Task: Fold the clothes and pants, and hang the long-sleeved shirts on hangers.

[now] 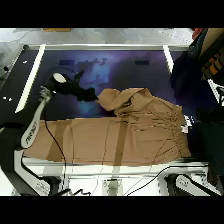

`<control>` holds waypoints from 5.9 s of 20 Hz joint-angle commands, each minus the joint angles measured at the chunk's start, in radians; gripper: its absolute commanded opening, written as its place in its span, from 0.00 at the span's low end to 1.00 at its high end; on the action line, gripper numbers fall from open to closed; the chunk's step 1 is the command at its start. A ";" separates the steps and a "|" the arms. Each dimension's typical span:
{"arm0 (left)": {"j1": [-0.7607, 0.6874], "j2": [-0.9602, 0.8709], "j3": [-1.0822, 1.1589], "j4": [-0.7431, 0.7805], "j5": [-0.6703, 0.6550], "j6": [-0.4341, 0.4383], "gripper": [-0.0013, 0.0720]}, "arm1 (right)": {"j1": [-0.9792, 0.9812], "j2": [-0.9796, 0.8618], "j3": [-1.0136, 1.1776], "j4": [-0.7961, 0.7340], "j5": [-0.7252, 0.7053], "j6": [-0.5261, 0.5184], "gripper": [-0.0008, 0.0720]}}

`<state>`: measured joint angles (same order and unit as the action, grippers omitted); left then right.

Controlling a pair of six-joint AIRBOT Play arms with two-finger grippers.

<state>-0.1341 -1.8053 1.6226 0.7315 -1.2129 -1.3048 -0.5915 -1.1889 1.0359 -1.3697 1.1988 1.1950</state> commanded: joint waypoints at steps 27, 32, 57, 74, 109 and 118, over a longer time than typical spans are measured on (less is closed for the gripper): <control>0.554 0.122 0.084 0.540 0.137 -0.193 0.03 | 0.000 0.000 -0.089 0.152 -0.073 -0.127 0.04; 0.577 0.041 0.085 0.544 0.154 -0.244 0.03 | 0.000 0.000 -0.089 0.168 -0.167 -0.127 0.04; 0.600 -0.053 0.086 0.035 0.607 -0.047 0.99 | 0.000 -0.003 -0.089 0.250 -0.316 -0.127 0.04; 0.914 -0.107 0.070 0.434 -0.198 -0.060 0.72 | 0.000 -0.036 -0.089 0.416 -0.269 -0.123 0.05; 0.757 -0.031 0.067 0.054 -0.133 0.063 0.03 | -0.131 -0.325 -0.055 0.389 -0.159 -0.182 0.75; 0.719 -0.031 0.067 0.106 -0.109 0.026 0.03 | -0.131 -0.510 -0.035 0.687 0.208 -0.287 0.75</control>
<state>0.5911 -1.8370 1.6882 0.8230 -1.3251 -1.2743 -0.7227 -1.6573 0.9989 -0.8169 1.3037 0.9695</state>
